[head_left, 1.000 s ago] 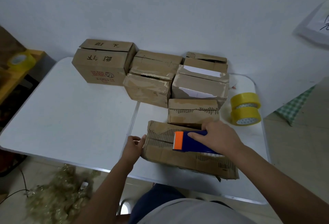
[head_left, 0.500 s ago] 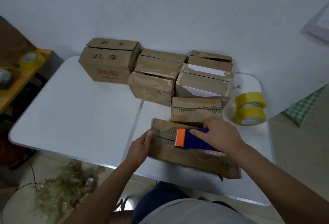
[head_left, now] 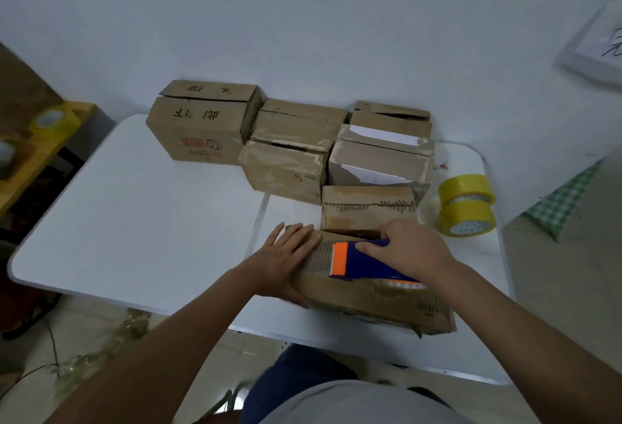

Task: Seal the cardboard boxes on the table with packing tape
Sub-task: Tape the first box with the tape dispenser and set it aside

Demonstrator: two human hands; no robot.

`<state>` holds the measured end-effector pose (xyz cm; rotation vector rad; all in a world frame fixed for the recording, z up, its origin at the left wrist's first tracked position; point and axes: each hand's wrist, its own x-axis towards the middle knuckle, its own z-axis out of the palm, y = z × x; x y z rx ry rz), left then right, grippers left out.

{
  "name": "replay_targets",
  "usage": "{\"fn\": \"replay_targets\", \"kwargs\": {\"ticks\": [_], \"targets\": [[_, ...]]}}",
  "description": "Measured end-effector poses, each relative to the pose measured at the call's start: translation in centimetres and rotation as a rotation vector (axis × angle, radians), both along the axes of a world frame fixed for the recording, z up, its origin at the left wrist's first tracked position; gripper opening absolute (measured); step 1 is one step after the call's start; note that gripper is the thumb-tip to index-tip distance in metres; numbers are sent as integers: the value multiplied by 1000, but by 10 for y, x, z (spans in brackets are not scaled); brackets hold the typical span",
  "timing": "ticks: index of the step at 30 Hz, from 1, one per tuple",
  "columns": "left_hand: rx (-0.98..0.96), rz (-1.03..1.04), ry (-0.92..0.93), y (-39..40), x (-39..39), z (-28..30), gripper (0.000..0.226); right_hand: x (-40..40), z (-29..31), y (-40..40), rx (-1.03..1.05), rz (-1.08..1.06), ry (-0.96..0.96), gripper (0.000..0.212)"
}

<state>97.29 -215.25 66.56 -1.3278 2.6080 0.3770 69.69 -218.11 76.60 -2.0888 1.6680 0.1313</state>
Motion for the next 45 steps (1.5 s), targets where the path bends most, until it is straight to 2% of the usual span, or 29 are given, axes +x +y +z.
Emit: {"fn": "replay_targets", "kwargs": {"ticks": [3, 8, 13, 16, 20, 29, 37, 43, 45], "targets": [[-15, -46, 24, -7, 26, 1, 127, 19, 0, 3, 20, -13, 22, 51], [27, -39, -53, -26, 100, 14, 128, 89, -3, 1, -28, -30, -15, 58], [59, -54, -130, -50, 154, 25, 131, 151, -1, -15, -22, -10, -7, 57], [88, -114, -156, -60, 143, 25, 134, 162, 2, -21, 0, -7, 50, 59], [125, -156, -64, -67, 135, 20, 134, 164, 0, -28, 49, 2, 99, 67], [148, -143, 41, -69, 143, 11, 127, 143, 8, -26, 148, -61, 26, 58], [112, -163, 9, -67, 141, 9, 129, 98, 22, -8, 156, -108, 103, 51], [120, -141, -267, -65, 110, 29, 135, 108, 9, -10, -6, -29, 224, 63], [172, -153, -186, -58, 85, 28, 137, 109, 6, -9, -7, -31, 232, 64]]}}
